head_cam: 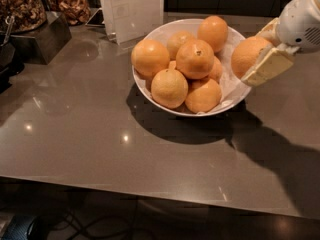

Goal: Pick orange from white bowl

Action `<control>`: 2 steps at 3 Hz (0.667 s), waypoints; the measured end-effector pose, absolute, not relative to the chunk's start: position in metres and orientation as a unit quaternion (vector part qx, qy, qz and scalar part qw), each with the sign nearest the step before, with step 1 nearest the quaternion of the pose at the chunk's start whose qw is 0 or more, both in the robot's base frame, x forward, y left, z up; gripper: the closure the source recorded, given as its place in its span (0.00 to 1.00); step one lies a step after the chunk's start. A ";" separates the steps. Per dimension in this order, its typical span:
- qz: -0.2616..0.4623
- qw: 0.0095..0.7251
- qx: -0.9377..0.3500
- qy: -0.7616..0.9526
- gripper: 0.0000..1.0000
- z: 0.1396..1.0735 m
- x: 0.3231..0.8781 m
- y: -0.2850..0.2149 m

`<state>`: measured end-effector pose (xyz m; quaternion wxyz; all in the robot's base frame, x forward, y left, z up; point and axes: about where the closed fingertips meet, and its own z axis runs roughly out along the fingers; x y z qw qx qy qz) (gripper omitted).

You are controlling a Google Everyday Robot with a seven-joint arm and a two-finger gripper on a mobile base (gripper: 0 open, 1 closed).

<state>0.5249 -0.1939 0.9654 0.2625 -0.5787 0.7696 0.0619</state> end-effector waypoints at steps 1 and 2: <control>0.082 0.324 -0.571 0.750 1.00 0.989 0.489 -0.202; 0.109 0.371 -0.556 0.736 1.00 1.002 0.458 -0.212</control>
Offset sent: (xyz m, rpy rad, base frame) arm -0.1064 -0.0372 0.0535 0.3492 -0.1825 0.0094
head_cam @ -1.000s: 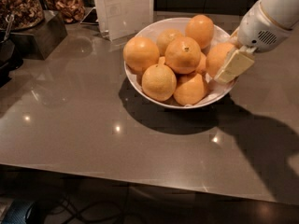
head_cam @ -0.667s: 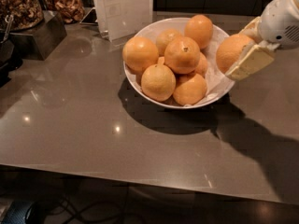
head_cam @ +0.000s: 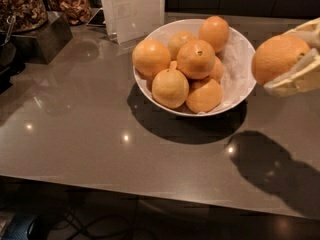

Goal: Pick orange from white bowl

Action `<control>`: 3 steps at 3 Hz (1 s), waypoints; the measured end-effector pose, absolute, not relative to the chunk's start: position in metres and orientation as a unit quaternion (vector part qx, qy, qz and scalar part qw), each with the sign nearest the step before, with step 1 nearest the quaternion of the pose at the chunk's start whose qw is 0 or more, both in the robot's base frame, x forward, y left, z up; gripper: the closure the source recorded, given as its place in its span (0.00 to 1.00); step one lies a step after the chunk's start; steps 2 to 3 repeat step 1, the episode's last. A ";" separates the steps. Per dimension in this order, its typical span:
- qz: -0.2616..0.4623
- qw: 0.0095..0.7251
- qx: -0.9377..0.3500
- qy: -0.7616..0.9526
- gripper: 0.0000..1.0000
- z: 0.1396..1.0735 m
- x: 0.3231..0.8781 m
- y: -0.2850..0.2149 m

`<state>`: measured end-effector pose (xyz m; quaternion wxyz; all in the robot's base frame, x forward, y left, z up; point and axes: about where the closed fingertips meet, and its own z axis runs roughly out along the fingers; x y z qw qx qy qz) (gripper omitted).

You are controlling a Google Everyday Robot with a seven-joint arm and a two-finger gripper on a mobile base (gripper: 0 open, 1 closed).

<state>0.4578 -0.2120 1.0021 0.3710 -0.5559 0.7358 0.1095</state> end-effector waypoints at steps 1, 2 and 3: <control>0.114 0.378 -0.552 0.734 1.00 1.007 0.454 -0.212; 0.114 0.378 -0.552 0.734 1.00 1.007 0.454 -0.212; 0.114 0.378 -0.552 0.734 1.00 1.007 0.454 -0.212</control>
Offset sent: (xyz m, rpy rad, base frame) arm 0.0000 0.0000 0.0000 0.0000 0.0000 0.0000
